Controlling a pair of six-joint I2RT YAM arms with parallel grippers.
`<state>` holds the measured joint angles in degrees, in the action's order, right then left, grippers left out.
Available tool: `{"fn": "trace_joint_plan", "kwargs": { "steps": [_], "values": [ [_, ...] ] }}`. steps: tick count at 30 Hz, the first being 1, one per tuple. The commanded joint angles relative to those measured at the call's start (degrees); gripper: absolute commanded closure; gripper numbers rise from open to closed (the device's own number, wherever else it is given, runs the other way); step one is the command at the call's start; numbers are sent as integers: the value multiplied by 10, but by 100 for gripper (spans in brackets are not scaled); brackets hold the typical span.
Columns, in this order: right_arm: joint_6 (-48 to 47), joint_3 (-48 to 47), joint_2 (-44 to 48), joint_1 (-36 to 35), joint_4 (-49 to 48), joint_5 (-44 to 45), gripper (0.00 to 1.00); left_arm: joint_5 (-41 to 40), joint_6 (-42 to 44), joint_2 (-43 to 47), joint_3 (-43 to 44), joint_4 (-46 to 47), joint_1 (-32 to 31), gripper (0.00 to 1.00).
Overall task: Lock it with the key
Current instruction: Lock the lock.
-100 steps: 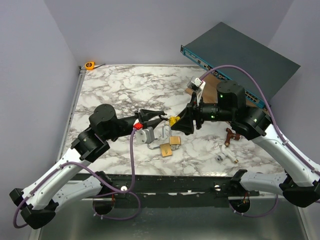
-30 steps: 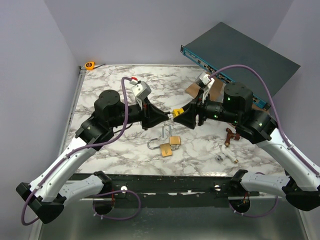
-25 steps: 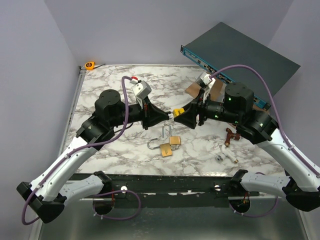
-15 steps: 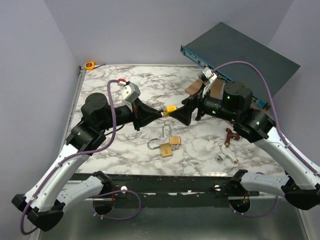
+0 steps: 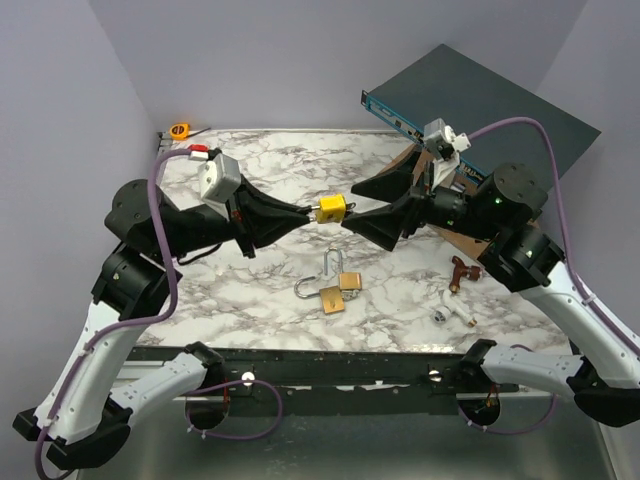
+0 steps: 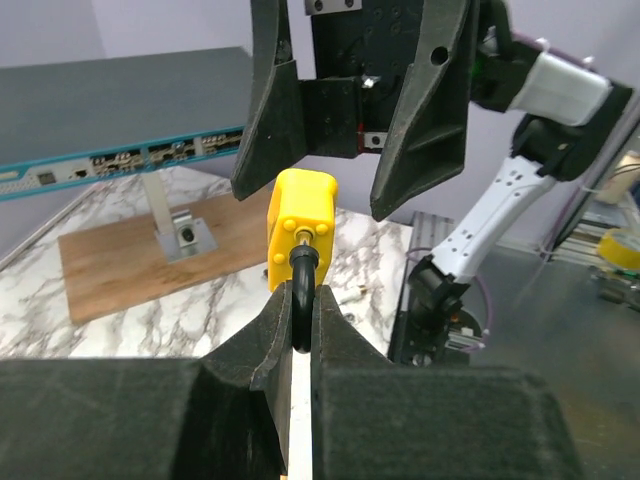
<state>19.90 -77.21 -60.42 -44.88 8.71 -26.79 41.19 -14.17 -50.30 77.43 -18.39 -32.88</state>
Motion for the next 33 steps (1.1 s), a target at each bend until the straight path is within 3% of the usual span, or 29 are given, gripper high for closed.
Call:
{"fn": "trace_joint_plan", "kwargs": {
  "steps": [1, 16, 26, 33],
  "values": [
    [3, -16, -10, 4, -70, -120, 20, 64, -55, -4, 45, 12, 7, 100],
    [29, -34, -22, 3, -99, -187, 40, 82, -141, 1, 37, 81, 16, 100],
    [38, -24, -27, 4, -122, -192, 41, 87, -175, -16, 31, 104, 21, 100],
    [47, -23, -30, 3, -128, -198, 51, 88, -195, -18, 14, 126, 24, 100]
  ]
}}
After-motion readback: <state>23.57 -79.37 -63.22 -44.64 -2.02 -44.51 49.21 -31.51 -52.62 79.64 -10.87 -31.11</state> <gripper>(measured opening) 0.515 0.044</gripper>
